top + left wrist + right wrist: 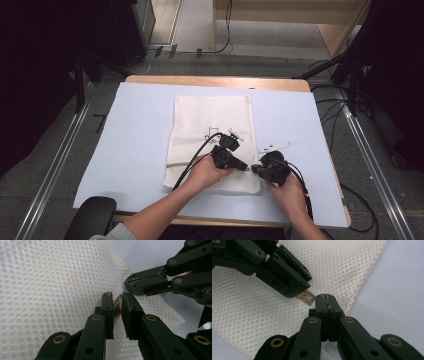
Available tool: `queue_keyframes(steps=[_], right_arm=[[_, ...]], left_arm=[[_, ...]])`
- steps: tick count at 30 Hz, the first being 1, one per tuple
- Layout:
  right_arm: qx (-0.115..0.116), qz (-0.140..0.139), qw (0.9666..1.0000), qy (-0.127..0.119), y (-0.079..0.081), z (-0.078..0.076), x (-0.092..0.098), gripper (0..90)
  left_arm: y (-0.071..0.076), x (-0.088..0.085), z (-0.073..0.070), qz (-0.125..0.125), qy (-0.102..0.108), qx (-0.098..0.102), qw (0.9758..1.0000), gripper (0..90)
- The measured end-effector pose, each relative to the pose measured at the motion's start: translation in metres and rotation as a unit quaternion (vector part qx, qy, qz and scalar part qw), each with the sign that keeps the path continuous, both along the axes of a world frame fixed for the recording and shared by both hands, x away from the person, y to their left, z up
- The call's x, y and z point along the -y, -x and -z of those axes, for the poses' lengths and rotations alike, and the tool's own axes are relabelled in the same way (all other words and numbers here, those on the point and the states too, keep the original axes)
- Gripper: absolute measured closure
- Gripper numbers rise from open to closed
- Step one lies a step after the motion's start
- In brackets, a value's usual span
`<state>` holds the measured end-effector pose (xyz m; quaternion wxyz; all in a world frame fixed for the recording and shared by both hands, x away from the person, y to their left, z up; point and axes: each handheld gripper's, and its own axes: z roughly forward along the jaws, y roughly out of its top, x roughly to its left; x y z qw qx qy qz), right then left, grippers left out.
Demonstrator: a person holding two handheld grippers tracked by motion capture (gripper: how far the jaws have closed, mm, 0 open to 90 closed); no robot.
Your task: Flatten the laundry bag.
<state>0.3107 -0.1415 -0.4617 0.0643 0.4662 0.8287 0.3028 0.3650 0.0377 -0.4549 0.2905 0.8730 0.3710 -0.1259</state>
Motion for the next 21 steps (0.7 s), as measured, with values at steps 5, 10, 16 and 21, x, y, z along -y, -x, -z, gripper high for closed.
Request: queue_keyframes(steps=[5, 10, 16, 21], right_arm=[[0.0, 0.0, 1.0, 0.001, 0.0003, -0.0001, -0.0006, 90.0], [0.001, -0.001, 1.0, 0.001, 0.0003, -0.0001, -0.0004, 90.0], [-0.009, 0.0, 0.9999, -0.011, 0.0001, -0.0031, -0.0063, 90.0], [-0.024, 0.007, 0.9995, -0.017, -0.006, -0.0003, -0.0057, 90.0]], left_arm=[[0.0001, 0.0002, 0.003, -0.003, 0.014, -0.025, 0.9996, 82.0], [0.0012, 0.0015, 0.0034, 0.004, 0.009, -0.016, 0.9998, 87.3], [0.0002, 0.0015, 0.0028, 0.005, 0.006, -0.017, 0.9998, 88.7], [-0.0008, 0.0002, 0.0024, 0.002, 0.005, -0.018, 0.9998, 89.0]])
